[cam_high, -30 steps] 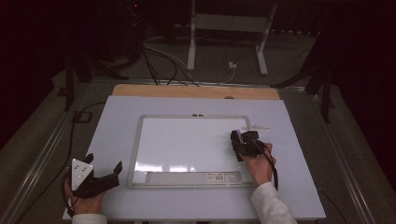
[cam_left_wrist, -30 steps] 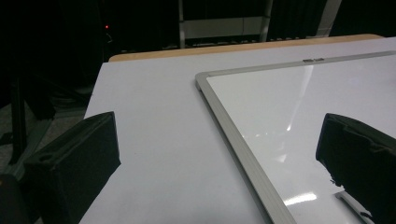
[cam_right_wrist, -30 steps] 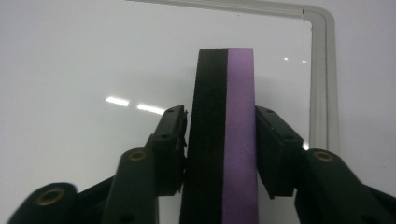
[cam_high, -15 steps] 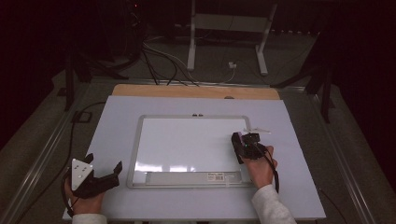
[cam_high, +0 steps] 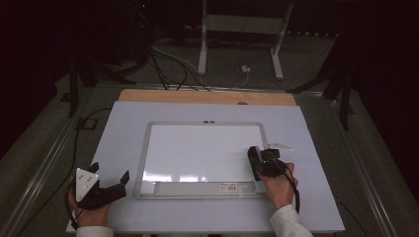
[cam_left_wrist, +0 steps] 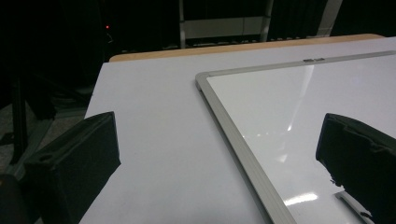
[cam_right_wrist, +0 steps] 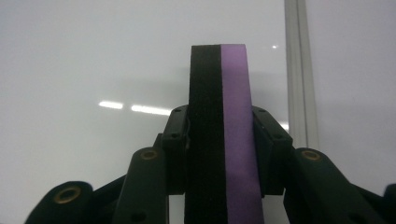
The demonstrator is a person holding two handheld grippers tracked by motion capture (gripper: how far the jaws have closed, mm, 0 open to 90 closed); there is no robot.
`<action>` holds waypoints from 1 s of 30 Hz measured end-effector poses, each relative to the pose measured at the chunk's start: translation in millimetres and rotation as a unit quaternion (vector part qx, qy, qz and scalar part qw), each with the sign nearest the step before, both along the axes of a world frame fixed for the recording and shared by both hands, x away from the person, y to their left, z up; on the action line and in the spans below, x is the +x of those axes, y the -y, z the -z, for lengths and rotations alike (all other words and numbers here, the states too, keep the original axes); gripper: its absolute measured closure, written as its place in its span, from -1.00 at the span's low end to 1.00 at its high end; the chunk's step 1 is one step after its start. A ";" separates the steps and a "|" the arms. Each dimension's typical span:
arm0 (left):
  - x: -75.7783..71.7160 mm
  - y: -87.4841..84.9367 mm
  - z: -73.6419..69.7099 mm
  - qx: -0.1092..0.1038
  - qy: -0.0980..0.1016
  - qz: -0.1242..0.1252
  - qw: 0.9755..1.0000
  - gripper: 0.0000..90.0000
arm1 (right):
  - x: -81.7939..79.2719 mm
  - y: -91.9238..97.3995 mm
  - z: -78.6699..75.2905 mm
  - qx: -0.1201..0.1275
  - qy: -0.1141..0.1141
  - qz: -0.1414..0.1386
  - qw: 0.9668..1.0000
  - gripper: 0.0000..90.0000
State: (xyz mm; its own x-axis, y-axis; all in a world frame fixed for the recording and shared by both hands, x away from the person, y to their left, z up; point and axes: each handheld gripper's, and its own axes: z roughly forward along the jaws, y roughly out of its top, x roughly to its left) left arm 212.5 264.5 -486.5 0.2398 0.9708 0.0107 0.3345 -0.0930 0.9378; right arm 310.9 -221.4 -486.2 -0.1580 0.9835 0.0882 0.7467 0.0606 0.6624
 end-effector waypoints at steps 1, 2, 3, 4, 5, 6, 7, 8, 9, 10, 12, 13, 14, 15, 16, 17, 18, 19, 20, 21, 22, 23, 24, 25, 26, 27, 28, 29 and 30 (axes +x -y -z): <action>0.0 0.2 0.1 0.000 0.000 0.000 1.000 -0.99 | -2.3 1.8 -0.2 0.002 -0.001 0.003 1.000 0.41; -0.1 0.5 0.1 0.001 0.000 0.000 1.000 -0.99 | -4.8 3.6 -0.1 0.004 0.000 0.006 1.000 0.41; -0.3 0.5 -0.1 0.001 0.000 0.000 1.000 -0.99 | -7.5 5.0 -0.3 0.004 -0.001 0.009 1.000 0.41; -0.5 0.5 -0.2 0.001 0.000 0.001 1.000 -0.99 | -10.4 6.4 -0.4 0.003 -0.001 0.011 1.000 0.41; -0.4 0.6 -0.2 0.000 0.000 0.000 1.000 -0.99 | -13.4 7.7 -0.3 0.003 0.000 0.013 1.000 0.41; -0.3 0.7 0.0 0.000 0.000 0.000 1.000 -0.99 | -16.3 9.0 -0.2 0.001 0.001 0.014 1.000 0.41; -0.2 0.8 0.1 0.000 0.000 0.000 1.000 -0.99 | -19.0 9.9 -0.2 0.000 0.002 0.015 1.000 0.41; -0.1 1.0 0.2 0.000 0.000 0.000 1.000 -0.99 | -21.8 10.9 -0.2 0.000 0.002 0.018 1.000 0.41; -0.1 1.2 0.1 0.000 0.000 0.000 1.000 -0.99 | -24.3 11.8 -0.1 -0.002 0.003 0.019 1.000 0.41; -0.2 1.5 0.1 0.000 0.000 0.000 1.000 -0.99 | -26.5 12.2 -0.2 -0.005 0.003 0.021 1.000 0.41; -0.4 1.5 -0.1 0.001 0.000 0.002 1.000 -0.99 | -30.3 13.3 0.1 -0.009 0.006 0.024 1.000 0.41; -0.5 1.4 -0.1 0.001 0.000 0.002 1.000 -0.99 | -32.1 13.6 0.4 -0.009 0.008 0.026 1.000 0.41; -0.5 1.4 -0.1 0.001 0.000 0.001 1.000 -0.99 | -33.9 13.9 0.6 -0.009 0.009 0.027 1.000 0.41; -0.3 1.5 0.0 0.000 0.000 0.001 1.000 -0.99 | -35.2 14.1 0.8 -0.009 0.010 0.026 1.000 0.41; -0.3 1.4 0.1 0.000 0.000 0.001 1.000 -0.99 | -36.2 14.0 0.6 -0.010 0.009 0.026 1.000 0.40; -0.2 1.4 0.1 0.000 0.000 0.001 1.000 -0.99 | -36.8 14.0 0.6 -0.011 0.010 0.024 1.000 0.40; -0.3 1.4 0.1 0.000 0.000 0.001 1.000 -0.99 | -37.0 13.6 0.7 -0.012 0.011 0.024 1.000 0.40; -0.4 1.3 -0.1 0.000 0.000 0.001 1.000 -0.99 | -36.9 13.6 1.0 -0.013 0.012 0.021 1.000 0.39; -0.6 1.1 -0.2 0.000 0.000 0.001 1.000 -0.99 | -36.7 13.8 1.1 -0.013 0.014 0.018 1.000 0.35; -0.6 1.1 -0.2 0.000 0.000 0.001 1.000 -0.99 | -36.7 13.9 1.3 -0.010 0.023 0.013 1.000 0.30; -0.6 1.0 -0.2 0.000 0.000 0.000 1.000 -0.99 | -36.7 14.0 1.1 -0.009 0.035 0.008 0.999 0.24; -0.6 0.9 -0.2 0.000 0.000 0.000 1.000 -0.99 | -36.5 14.2 0.5 -0.009 0.044 0.003 0.999 0.16; -0.6 0.8 -0.2 0.000 0.000 0.000 1.000 -0.99 | -36.2 14.5 -0.5 -0.005 0.052 -0.002 0.999 0.08; -0.6 0.7 -0.2 0.000 0.000 0.000 1.000 -0.99 | -36.1 15.2 -1.6 0.000 0.062 -0.009 0.998 -0.02; -0.5 0.7 -0.1 0.000 0.000 0.000 1.000 -0.99 | -35.9 16.1 -2.9 0.004 0.072 -0.011 0.997 -0.12; -0.5 0.7 -0.1 0.000 0.000 0.000 1.000 -0.99 | -35.4 17.7 -4.4 0.011 0.079 -0.017 0.997 -0.21; -0.5 0.8 0.0 0.000 0.000 0.000 1.000 -0.99 | -34.7 19.7 -5.7 0.022 0.086 -0.026 0.996 -0.32; -0.6 0.7 -0.1 0.001 0.000 0.000 1.000 -0.99 | -33.9 21.7 -6.5 0.029 0.095 -0.034 0.994 -0.42; -0.7 0.6 -0.2 0.001 0.000 0.000 1.000 -0.99 | -33.2 23.7 -7.3 0.031 0.100 -0.042 0.994 -0.50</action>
